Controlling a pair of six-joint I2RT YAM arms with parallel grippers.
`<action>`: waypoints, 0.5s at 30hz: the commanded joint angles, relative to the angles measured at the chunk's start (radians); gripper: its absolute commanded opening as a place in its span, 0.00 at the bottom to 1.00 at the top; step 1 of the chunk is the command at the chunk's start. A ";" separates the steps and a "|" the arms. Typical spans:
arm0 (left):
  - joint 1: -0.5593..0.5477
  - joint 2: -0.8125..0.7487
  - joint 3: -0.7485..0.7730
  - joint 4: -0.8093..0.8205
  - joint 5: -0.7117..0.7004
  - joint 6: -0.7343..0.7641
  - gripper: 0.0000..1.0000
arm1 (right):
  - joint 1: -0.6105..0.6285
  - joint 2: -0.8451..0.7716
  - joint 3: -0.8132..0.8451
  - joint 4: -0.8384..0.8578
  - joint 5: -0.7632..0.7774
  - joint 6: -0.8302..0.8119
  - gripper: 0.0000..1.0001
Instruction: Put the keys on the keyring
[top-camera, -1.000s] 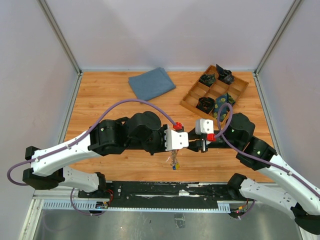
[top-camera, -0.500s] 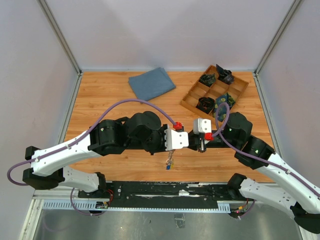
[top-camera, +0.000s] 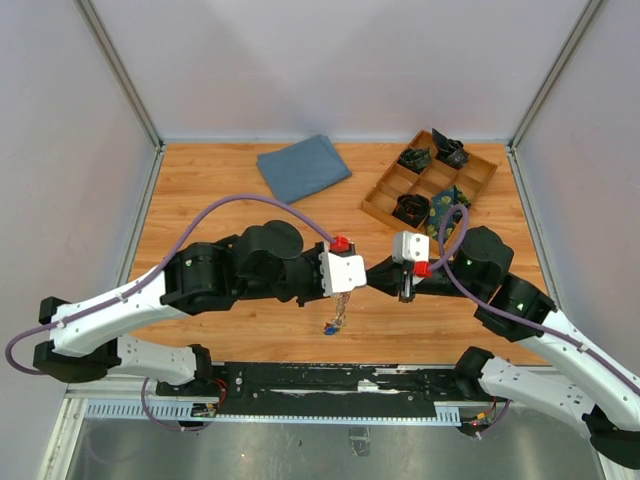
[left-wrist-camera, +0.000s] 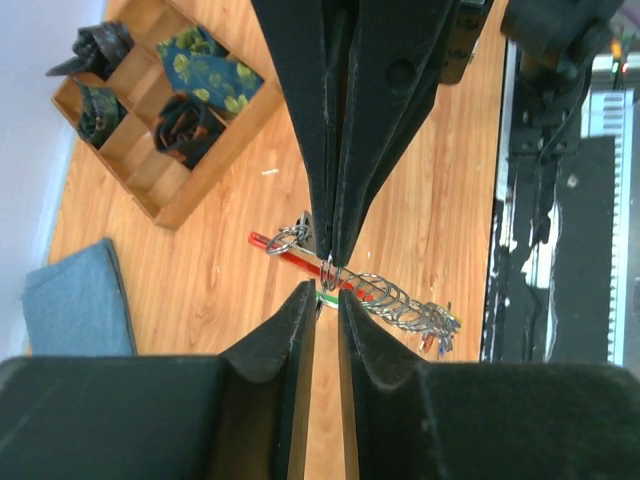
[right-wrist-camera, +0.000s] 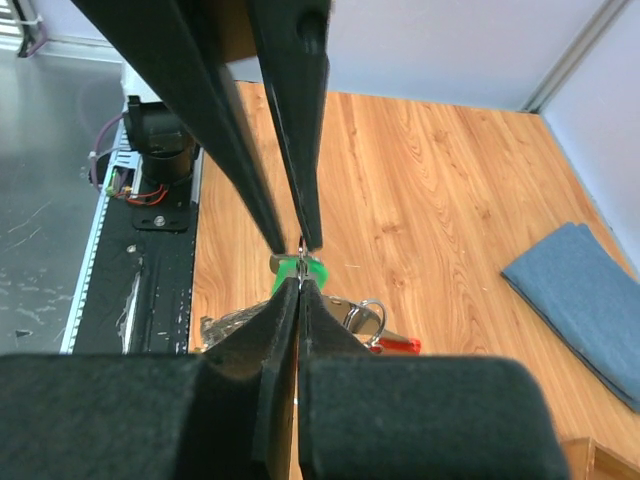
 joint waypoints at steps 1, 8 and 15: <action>-0.001 -0.081 -0.027 0.128 -0.002 -0.025 0.23 | 0.005 -0.012 0.046 0.058 0.048 0.061 0.00; -0.001 -0.155 -0.107 0.221 0.003 -0.049 0.33 | 0.005 -0.022 0.078 0.078 0.022 0.087 0.01; -0.001 -0.198 -0.184 0.308 -0.020 -0.060 0.36 | 0.005 -0.033 0.092 0.110 -0.015 0.112 0.01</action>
